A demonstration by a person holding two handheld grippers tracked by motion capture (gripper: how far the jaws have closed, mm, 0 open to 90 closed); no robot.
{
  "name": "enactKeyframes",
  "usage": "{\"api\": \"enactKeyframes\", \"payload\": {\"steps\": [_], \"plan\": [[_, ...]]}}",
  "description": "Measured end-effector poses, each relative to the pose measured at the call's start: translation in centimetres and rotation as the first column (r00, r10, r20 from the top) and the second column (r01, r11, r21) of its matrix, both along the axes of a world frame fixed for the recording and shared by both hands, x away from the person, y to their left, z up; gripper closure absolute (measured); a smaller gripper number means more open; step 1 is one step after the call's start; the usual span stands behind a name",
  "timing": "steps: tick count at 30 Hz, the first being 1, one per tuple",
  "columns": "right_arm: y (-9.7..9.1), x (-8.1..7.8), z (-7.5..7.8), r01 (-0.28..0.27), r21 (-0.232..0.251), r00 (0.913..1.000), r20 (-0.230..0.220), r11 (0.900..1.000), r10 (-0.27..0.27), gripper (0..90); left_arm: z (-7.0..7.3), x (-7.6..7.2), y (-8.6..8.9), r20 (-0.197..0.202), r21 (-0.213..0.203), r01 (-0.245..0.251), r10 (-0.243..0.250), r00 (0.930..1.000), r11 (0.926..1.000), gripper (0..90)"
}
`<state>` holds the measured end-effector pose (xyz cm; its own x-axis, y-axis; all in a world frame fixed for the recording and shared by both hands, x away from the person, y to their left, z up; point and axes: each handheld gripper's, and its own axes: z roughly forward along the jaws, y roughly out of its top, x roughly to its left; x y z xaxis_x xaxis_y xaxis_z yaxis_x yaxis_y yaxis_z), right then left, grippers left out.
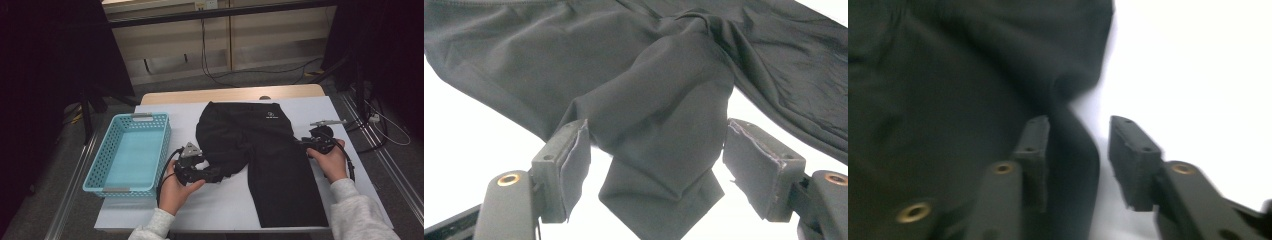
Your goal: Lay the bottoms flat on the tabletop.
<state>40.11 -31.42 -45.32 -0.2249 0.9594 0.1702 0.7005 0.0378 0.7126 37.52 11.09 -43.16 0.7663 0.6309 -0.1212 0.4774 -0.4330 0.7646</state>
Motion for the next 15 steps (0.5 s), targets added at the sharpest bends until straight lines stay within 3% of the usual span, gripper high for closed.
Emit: {"api": "enactKeyframes", "payload": {"steps": [5, 10, 14, 15], "plan": [[0.1, 1.3, 0.5, 0.028, 0.035, 0.9995, 0.015, 0.9990, -0.029, 47.9, 0.1, 0.0, 0.0, -0.007, -0.014, -0.005, 0.005, 1.0000, 0.9999, 27.3], [0.6, 3.5, 0.8, 0.052, 0.049, 0.9982, 0.028, 0.9974, -0.054, 50.8, 0.2, 0.1, 0.1, 0.000, -0.007, -0.006, 0.006, 1.0000, 1.0000, 27.3], [1.0, 5.3, 0.9, 0.045, 0.026, 0.9988, 0.014, 0.9986, -0.046, 54.7, 0.5, 0.1, 0.3, 0.011, -0.007, -0.007, 0.008, 0.9999, 0.9999, 27.3], [1.1, 5.7, 0.8, 0.039, -0.004, 0.9992, 0.004, 0.9992, -0.039, 55.0, 0.5, 0.1, 0.3, 0.009, -0.012, -0.014, 0.014, 0.9999, 0.9998, 27.3]]}}
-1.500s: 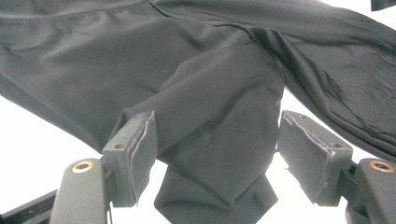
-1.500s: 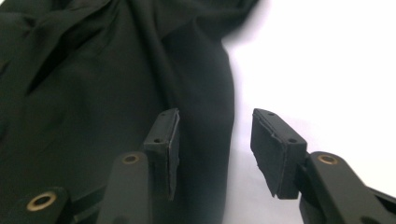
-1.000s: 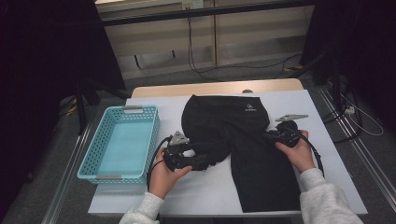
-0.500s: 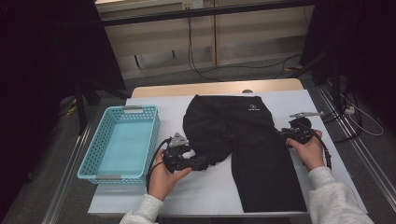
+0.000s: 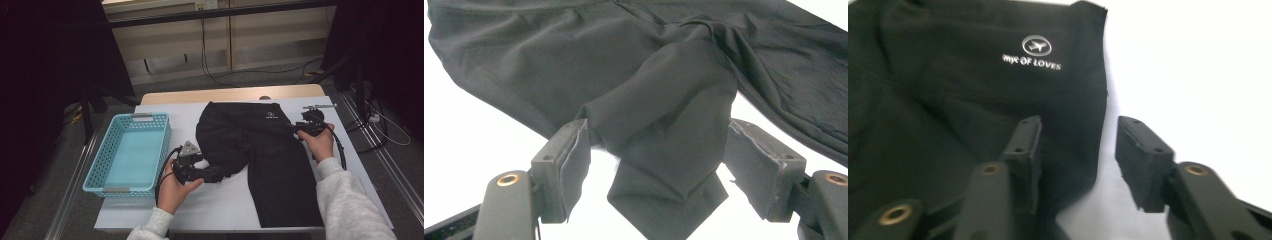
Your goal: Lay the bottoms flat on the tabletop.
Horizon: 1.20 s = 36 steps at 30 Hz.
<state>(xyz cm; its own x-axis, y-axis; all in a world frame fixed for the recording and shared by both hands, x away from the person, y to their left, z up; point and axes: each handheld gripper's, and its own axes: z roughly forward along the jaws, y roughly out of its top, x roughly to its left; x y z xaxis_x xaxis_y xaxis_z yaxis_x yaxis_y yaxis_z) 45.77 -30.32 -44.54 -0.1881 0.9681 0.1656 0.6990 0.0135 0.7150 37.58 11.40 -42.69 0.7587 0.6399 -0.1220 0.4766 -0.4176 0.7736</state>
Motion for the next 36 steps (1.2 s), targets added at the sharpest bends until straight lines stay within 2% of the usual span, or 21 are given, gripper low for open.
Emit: {"api": "enactKeyframes", "payload": {"steps": [1, 3, 5, 8, 11, 14, 17, 19, 25, 28, 30, 33, 36], "plan": [[0.2, 0.3, -0.2, 0.001, -0.023, 0.9999, -0.013, 0.9997, -0.001, 55.7, 0.0, 0.0, 0.1, 0.001, 0.001, 0.001, -0.001, 1.0000, 1.0000, 27.3], [0.4, 0.8, -0.8, -0.024, -0.029, 0.9988, -0.044, 0.9993, 0.023, 57.8, 0.0, 0.0, 0.1, -0.002, -0.001, -0.005, 0.005, 1.0000, 1.0000, 27.3], [0.7, 1.0, -1.2, -0.039, -0.058, 0.9988, -0.033, 0.9976, 0.037, 67.2, 0.1, 0.0, 0.2, 0.005, 0.007, -0.003, 0.003, 1.0000, 1.0000, 27.3], [1.0, 1.2, -1.4, -0.059, -0.048, 0.9981, -0.020, 0.9971, 0.058, 79.1, 0.1, 0.0, 0.2, 0.008, 0.014, -0.003, 0.003, 1.0000, 0.9999, 27.3], [0.9, 1.4, -1.5, -0.085, -0.009, 0.9961, -0.025, 0.9963, 0.085, 88.2, 0.0, 0.0, 0.1, 0.003, 0.013, -0.001, 0.001, 1.0000, 0.9999, 27.3], [0.6, 1.6, -1.6, -0.086, 0.018, 0.9959, -0.025, 0.9961, 0.087, 89.7, -0.1, 0.0, 0.2, 0.002, 0.015, -0.009, 0.009, 1.0000, 0.9998, 27.4], [0.0, 1.7, -1.5, -0.076, 0.008, 0.9969, -0.023, 0.9971, 0.076, 89.9, -0.2, 0.1, 0.2, 0.002, 0.019, -0.012, 0.012, 0.9999, 0.9997, 27.4], [-0.9, 1.9, -1.4, -0.067, 0.018, 0.9974, -0.027, 0.9976, 0.067, 89.9, -0.2, 0.0, 0.1, 0.004, 0.018, -0.009, 0.009, 1.0000, 0.9998, 27.5], [-2.3, 2.6, -1.2, -0.064, -0.023, 0.9968, -0.048, 0.9977, 0.063, 89.9, -0.2, 0.1, 0.0, 0.008, 0.027, -0.008, 0.008, 0.9999, 0.9996, 27.6], [-3.2, 3.0, -1.3, -0.035, -0.015, 0.9982, -0.049, 0.9993, 0.034, 90.0, -0.2, 0.0, 0.0, 0.006, 0.026, -0.009, 0.009, 0.9999, 0.9996, 27.5], [-3.9, 3.1, -1.2, -0.010, -0.029, 0.9987, -0.050, 0.9995, 0.009, 90.0, -0.3, 0.0, -0.1, 0.002, 0.018, -0.014, 0.014, 0.9999, 0.9997, 27.5], [-5.2, 3.1, -1.1, 0.032, -0.053, 0.9983, -0.047, 0.9981, -0.035, 90.0, -0.4, 0.0, -0.1, 0.004, 0.035, -0.009, 0.009, 1.0000, 0.9994, 27.5], [-6.2, 3.0, -1.2, 0.066, -0.062, 0.9967, -0.043, 0.9959, -0.069, 89.7, -0.6, 0.0, -0.3, -0.003, 0.031, -0.008, 0.008, 1.0000, 0.9995, 27.5]]}}
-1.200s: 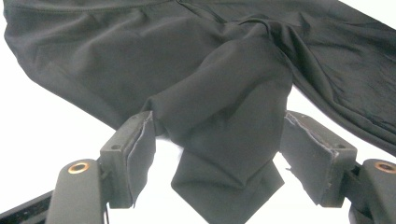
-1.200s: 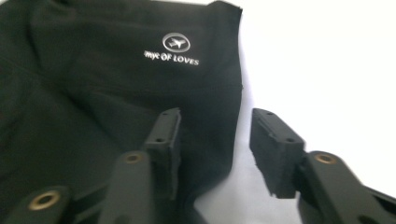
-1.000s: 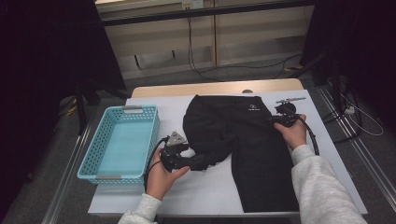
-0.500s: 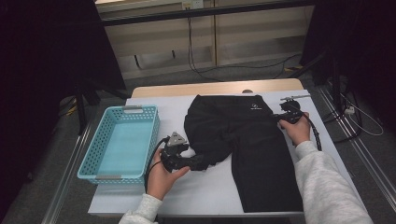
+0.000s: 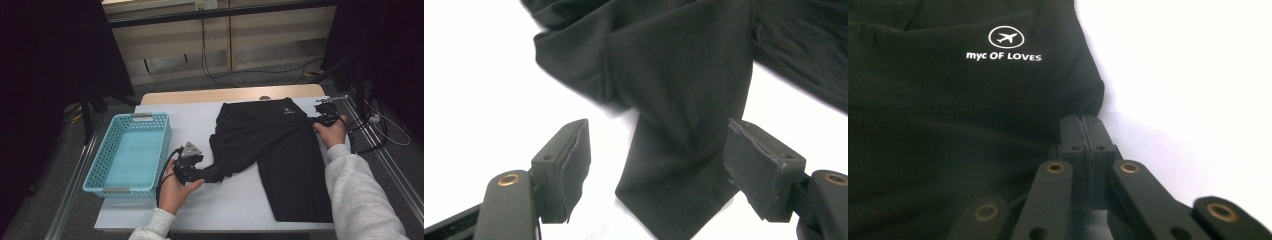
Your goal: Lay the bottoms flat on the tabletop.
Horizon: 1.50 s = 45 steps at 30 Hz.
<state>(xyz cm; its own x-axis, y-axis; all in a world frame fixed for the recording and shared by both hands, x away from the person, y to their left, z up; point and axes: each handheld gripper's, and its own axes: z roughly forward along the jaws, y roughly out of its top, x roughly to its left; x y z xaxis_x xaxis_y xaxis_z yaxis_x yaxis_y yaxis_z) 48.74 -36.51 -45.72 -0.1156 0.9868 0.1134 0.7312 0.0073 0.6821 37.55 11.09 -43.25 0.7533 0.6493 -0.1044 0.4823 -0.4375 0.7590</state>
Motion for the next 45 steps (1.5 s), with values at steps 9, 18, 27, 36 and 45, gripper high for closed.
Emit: {"api": "enactKeyframes", "payload": {"steps": [9, 18, 27, 36, 45], "plan": [[-0.4, -1.7, 0.2, -0.003, -0.044, 0.9999, 0.014, 0.9990, 0.004, 61.7, 0.0, 0.1, 0.1, -0.005, -0.003, 0.004, -0.004, 1.0000, 1.0000, 27.4], [0.0, -6.9, 0.7, -0.052, -0.027, 0.9987, 0.000, 0.9983, 0.052, 53.2, 0.1, -0.1, -0.2, -0.005, -0.011, 0.034, -0.034, 0.9994, 0.9994, 27.4], [0.8, -13.6, 0.8, -0.052, 0.021, 0.9982, 0.032, 0.9984, 0.051, 54.1, 0.3, -0.3, -0.3, -0.003, -0.024, 0.041, -0.041, 0.9991, 0.9989, 27.3], [1.0, -17.8, 0.2, -0.071, 0.007, 0.9969, 0.034, 0.9975, 0.071, 62.1, 0.0, -0.2, -0.4, -0.005, -0.005, 0.054, -0.054, 0.9985, 0.9985, 27.3], [1.5, -19.7, 0.1, -0.111, 0.087, 0.9938, 0.017, 0.9901, 0.109, 82.4, 0.3, 0.0, -0.7, 0.000, -0.014, 0.056, -0.056, 0.9984, 0.9983, 27.0]]}}
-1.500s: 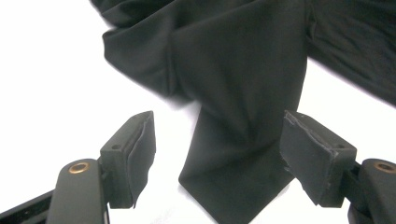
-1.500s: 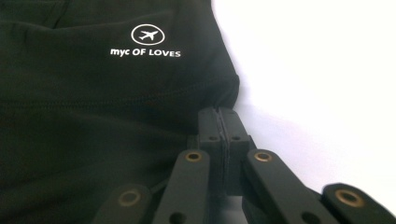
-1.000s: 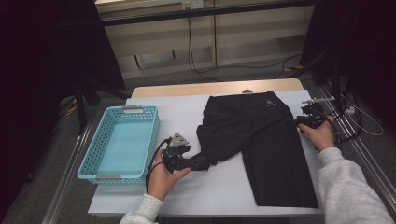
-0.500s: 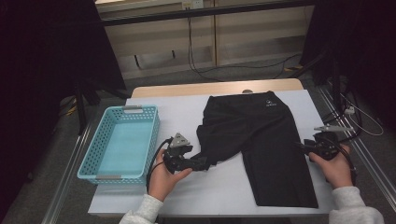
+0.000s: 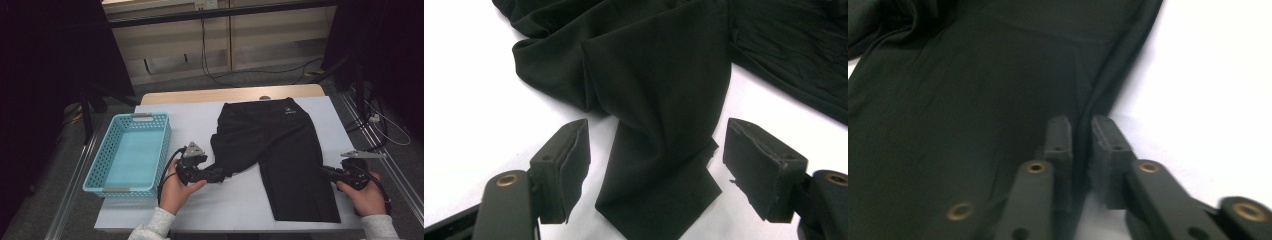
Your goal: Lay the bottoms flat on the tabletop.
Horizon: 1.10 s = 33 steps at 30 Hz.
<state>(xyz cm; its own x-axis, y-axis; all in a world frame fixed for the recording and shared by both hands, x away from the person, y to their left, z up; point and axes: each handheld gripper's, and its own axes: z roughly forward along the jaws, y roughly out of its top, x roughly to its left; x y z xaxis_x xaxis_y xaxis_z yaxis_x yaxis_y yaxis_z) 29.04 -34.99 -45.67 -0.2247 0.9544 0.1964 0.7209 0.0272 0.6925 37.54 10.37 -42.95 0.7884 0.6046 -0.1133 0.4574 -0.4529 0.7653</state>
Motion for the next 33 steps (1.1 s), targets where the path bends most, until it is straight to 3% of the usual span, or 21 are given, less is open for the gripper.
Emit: {"api": "enactKeyframes", "payload": {"steps": [3, 7, 9, 13, 19, 21, 24, 30, 33], "plan": [[-0.1, 0.0, 0.0, -0.006, 0.014, 0.9999, -0.013, 0.9999, 0.006, 89.5, -0.2, 0.3, -0.3, -0.007, 0.006, 0.005, -0.005, 1.0000, 1.0000, 26.9], [-1.3, 0.0, 0.1, 0.040, -0.031, 0.9992, 0.012, 0.9987, -0.039, 89.7, -0.3, 0.7, -0.9, -0.013, 0.003, 0.014, -0.014, 0.9998, 0.9999, 26.9], [-2.1, -0.2, 0.0, 0.066, -0.015, 0.9977, 0.018, 0.9977, -0.066, 89.7, -0.4, 0.8, -1.2, -0.016, 0.005, 0.021, -0.021, 0.9997, 0.9998, 27.0], [-2.5, -0.5, -0.1, 0.058, -0.008, 0.9981, 0.021, 0.9983, -0.058, 89.4, -1.0, 0.9, -1.5, -0.034, 0.017, 0.022, -0.022, 0.9992, 0.9996, 27.1], [-3.1, -0.6, 0.2, 0.085, -0.060, 0.9958, 0.037, 0.9945, -0.083, 89.2, -1.2, 1.1, -1.8, -0.037, 0.028, 0.029, -0.028, 0.9989, 0.9992, 28.1], [-3.3, -0.7, 0.2, 0.098, -0.052, 0.9943, 0.047, 0.9938, -0.096, 83.9, -1.3, 1.0, -1.9, -0.044, 0.031, 0.031, -0.029, 0.9986, 0.9990, 29.1], [-2.7, -0.9, 0.5, 0.093, -0.055, 0.9939, 0.065, 0.9941, -0.089, 68.2, -1.2, 1.1, -1.9, -0.046, 0.041, 0.034, -0.033, 0.9984, 0.9986, 31.2], [-0.1, -0.8, 1.2, 0.033, -0.080, 0.9950, 0.097, 0.9962, -0.025, 49.2, -0.8, 1.1, -1.7, -0.032, 0.031, 0.028, -0.027, 0.9991, 0.9991, 30.5], [1.6, -0.6, 1.4, -0.024, -0.078, 0.9937, 0.107, 0.9966, 0.033, 42.4, -0.8, 1.1, -1.6, -0.030, 0.035, 0.025, -0.024, 0.9993, 0.9991, 29.9]]}}
